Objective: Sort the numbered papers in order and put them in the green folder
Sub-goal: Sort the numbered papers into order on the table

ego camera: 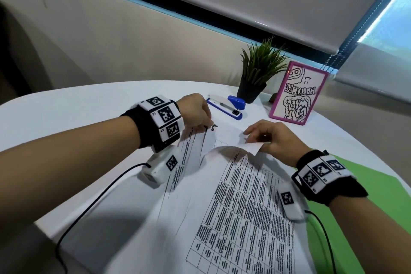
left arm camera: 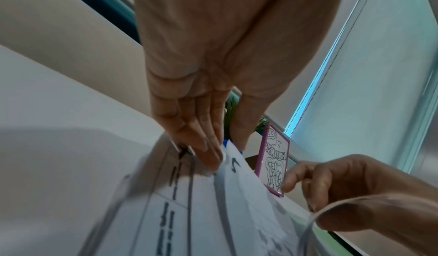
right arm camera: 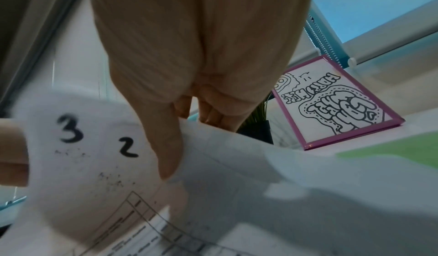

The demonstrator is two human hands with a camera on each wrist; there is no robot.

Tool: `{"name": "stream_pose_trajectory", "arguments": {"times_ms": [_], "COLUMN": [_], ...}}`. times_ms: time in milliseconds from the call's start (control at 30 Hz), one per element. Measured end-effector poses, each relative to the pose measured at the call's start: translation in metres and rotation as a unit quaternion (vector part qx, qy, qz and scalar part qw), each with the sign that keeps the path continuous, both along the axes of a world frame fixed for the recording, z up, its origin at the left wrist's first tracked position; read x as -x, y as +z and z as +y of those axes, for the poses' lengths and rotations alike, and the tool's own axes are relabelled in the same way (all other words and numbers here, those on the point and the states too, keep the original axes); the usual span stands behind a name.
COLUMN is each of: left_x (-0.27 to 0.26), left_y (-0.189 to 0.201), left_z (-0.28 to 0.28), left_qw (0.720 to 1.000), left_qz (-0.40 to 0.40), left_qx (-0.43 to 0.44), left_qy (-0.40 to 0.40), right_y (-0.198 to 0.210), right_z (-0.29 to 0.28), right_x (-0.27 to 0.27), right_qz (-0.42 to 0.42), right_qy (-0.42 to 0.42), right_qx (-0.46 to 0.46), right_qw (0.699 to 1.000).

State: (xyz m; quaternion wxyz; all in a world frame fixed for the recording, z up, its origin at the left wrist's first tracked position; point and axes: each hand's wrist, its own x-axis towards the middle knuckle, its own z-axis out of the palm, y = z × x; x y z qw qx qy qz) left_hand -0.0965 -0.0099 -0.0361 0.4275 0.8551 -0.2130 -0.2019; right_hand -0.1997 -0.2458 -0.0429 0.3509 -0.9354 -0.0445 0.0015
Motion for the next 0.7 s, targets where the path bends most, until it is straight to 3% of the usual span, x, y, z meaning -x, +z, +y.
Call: {"name": "stream_pose_trajectory", "arguments": {"times_ms": [167,267,367,500,600,700], "left_x": [0.009,0.013,0.012,0.005,-0.006,-0.014], "left_y": [0.008,0.02,0.026,0.019,0.012,0.007], "left_z": [-0.008,-0.008,-0.005,-0.003,0.002,0.012], "left_qw": [0.996,0.989,0.984,0.99,0.993,0.965], "left_qz": [-0.043,-0.02,-0.005,-0.002,-0.118,-0.186], "left_qx": [0.057,0.105,0.141,0.119,-0.015,-0.183], "left_qy": [-0.057,-0.1,-0.111,-0.082,-0.02,0.001], "right_y": [0.004,0.007,0.007,0.004,0.002,0.003], "right_z": [0.004,0.001,-0.001,0.0,-0.003,-0.006], "right_x": [0.003,0.005,0.008,0.012,0.015,0.019], "right_qz": [-0.042,-0.048,-0.046,-0.052,-0.06,-0.07], "right_qy": [0.014,-0.002,-0.022,-0.03,-0.033,-0.02], "right_qx": [0.043,0.042,0.011,-0.017,-0.016,-0.045], "right_qw": [0.998,0.998,0.999,0.998,0.998,0.996]}}
